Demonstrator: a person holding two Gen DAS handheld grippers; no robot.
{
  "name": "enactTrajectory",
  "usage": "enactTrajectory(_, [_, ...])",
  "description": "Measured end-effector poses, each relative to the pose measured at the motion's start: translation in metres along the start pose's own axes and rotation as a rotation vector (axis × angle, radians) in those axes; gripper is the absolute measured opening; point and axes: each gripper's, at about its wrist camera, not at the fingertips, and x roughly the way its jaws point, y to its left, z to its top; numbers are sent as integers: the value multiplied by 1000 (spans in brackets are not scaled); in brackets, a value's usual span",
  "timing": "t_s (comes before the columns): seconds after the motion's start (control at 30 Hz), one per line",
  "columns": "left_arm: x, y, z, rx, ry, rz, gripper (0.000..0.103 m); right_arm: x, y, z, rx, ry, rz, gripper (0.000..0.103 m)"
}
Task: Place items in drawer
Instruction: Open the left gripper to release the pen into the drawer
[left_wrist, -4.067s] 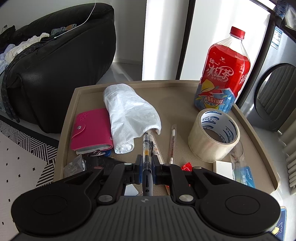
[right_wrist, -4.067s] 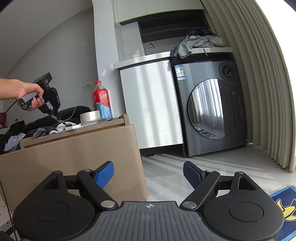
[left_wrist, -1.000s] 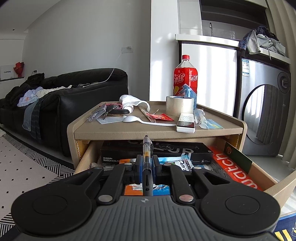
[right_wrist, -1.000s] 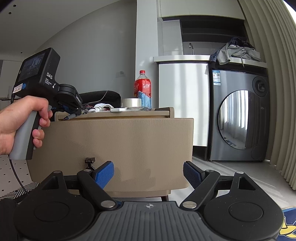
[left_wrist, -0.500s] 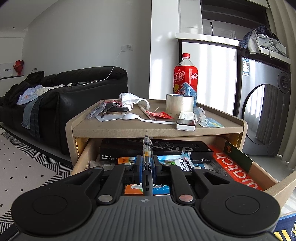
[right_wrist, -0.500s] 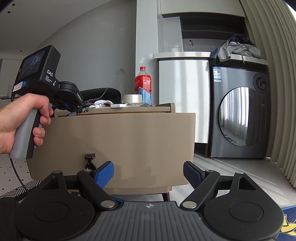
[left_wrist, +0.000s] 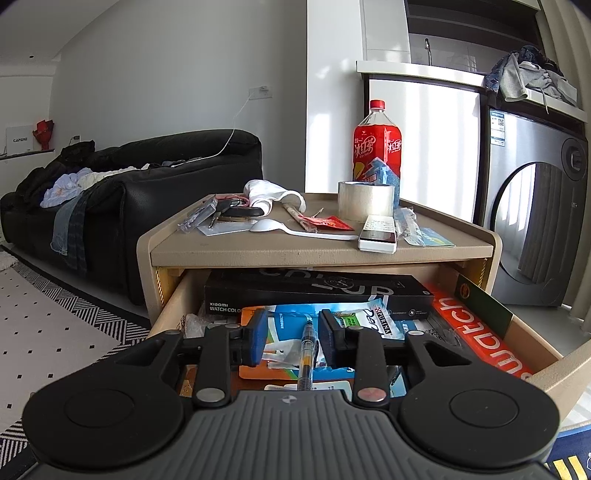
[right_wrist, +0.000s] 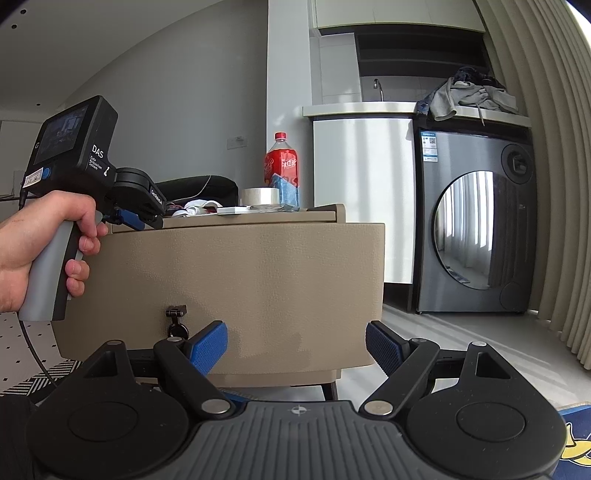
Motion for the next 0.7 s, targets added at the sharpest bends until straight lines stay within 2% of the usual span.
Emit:
enactTrajectory(0.03, [-1, -1, -1, 6, -6, 6, 77, 0, 0, 0, -2, 0, 0, 85])
enactTrajectory(0.13, [-4, -1, -2, 5, -24, 21, 88, 1, -1, 0, 1, 2, 2, 85])
enactTrajectory(0.53, [-10, -2, -2, 15, -54, 18, 97, 2, 1, -1, -7, 5, 9, 85])
enactTrajectory(0.7, [-11, 0, -4, 10, -37, 4, 99, 1, 1, -3, -10, 6, 11, 85])
